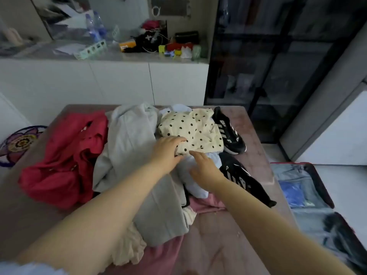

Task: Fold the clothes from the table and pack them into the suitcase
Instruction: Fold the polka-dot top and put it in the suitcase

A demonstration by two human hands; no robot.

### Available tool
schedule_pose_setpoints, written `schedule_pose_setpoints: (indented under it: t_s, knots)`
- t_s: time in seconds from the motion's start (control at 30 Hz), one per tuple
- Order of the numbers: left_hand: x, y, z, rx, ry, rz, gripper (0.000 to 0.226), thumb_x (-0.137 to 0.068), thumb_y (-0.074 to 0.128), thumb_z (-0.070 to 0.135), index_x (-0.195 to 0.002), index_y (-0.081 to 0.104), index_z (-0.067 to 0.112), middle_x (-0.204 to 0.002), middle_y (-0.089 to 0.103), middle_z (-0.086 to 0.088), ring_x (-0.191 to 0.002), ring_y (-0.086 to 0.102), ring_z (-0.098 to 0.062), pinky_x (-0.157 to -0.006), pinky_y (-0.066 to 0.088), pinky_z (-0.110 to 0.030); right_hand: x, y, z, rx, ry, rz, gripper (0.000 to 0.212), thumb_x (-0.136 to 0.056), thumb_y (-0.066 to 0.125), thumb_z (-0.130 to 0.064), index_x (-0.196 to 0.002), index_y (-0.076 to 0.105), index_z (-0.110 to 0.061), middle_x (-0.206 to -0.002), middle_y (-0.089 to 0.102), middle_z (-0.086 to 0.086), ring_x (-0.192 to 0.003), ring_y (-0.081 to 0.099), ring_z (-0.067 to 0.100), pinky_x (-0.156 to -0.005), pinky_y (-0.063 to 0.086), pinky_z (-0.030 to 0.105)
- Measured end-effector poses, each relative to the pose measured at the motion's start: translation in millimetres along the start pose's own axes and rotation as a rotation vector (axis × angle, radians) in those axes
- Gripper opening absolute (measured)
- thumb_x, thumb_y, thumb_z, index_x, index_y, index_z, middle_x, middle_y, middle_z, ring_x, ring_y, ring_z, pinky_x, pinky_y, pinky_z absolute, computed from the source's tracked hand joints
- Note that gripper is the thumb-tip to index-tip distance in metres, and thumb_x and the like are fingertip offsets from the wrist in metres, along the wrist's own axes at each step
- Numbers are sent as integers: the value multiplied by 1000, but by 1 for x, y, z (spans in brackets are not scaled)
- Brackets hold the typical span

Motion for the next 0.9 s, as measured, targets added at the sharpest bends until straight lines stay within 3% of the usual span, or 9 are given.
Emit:
schedule_pose_setpoints:
  t_s: [0.17, 0.3, 0.4, 0.5, 0.6, 0.67, 0.73, 0.8, 0.9]
  knots:
    - [-16, 19, -6, -380, -7, -67, 49, -92, 54, 36, -138, 41, 32, -147, 35, 15, -142, 16, -12, -114, -5, -37, -8, -6, 6, 12, 11, 21, 56, -93, 49, -10, -145, 29, -10, -149, 34, 8, -135, 33, 24, -104, 22, 24]
    - [-19, 16, -12, -389, 1, -3, 26, -94, 49, 31, -117, 63, 30, -129, 57, 12, -137, 26, -12, -107, -16, -30, -15, -10, 6, 16, -2, 34, 58, -92, 52, -15, -146, 29, -14, -150, 33, 5, -136, 31, 21, -108, 23, 26]
    - [-18, 3, -14, -285, 12, 109, 24, -94, 49, 30, -102, 71, 28, -113, 66, 5, -129, 39, -14, -111, -8, -29, -17, -12, -1, 27, -53, 51, 63, -91, 56, -17, -147, 26, -13, -152, 30, 5, -138, 28, 21, -111, 19, 27]
    - [-7, -34, 3, -19, 90, 337, 19, -82, 57, 22, -84, 75, 15, -85, 71, 0, -91, 61, -22, -109, 16, -34, -18, -24, -7, 32, -90, 174, 75, -86, 61, -25, -148, 22, -12, -152, 27, 6, -139, 26, 26, -113, 18, 32]
    - [10, -68, 15, 326, 46, 398, 9, -85, 63, 9, -81, 69, 15, -79, 63, 11, -79, 55, -8, -92, 40, -25, -14, -48, -5, 113, -50, 361, 69, -81, 65, -25, -143, 35, -15, -142, 43, 7, -133, 35, 30, -112, 21, 43]
    - [21, -90, 20, 525, 26, 419, 21, -87, 59, 7, -80, 59, 27, -82, 59, 16, -80, 55, 6, -80, 42, -13, -7, -67, -10, 163, -56, 435, 42, -82, 66, -25, -122, 58, -16, -118, 62, 10, -115, 51, 33, -103, 31, 44]
    - [33, -117, 26, 605, 34, 479, 24, -88, 56, 8, -81, 53, 31, -84, 60, 15, -78, 55, 11, -77, 41, -9, 2, -78, -23, 120, -69, 371, 22, -88, 61, -25, -107, 64, -14, -96, 68, 11, -90, 57, 31, -82, 39, 36]
    - [45, -144, 33, 617, 26, 550, 28, -92, 53, 4, -82, 52, 30, -85, 60, 14, -76, 55, 11, -74, 40, -7, 17, -88, -43, 57, -144, 327, 19, -90, 61, -27, -104, 65, -15, -81, 64, 4, -72, 50, 22, -63, 33, 30]
    - [62, -172, 45, 537, 93, 568, 29, -91, 55, 3, -83, 54, 30, -83, 59, 14, -75, 56, 11, -71, 41, -7, 54, -119, -71, -17, -275, 450, 25, -88, 64, -21, -113, 65, -18, -75, 56, -6, -70, 48, 15, -60, 33, 27]
Point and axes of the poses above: each hand's wrist, its own x-axis away from the middle knuckle, its own y-axis out of the palm, z = x × y, the point moved 9 cm from there along -x, towards the middle knuckle
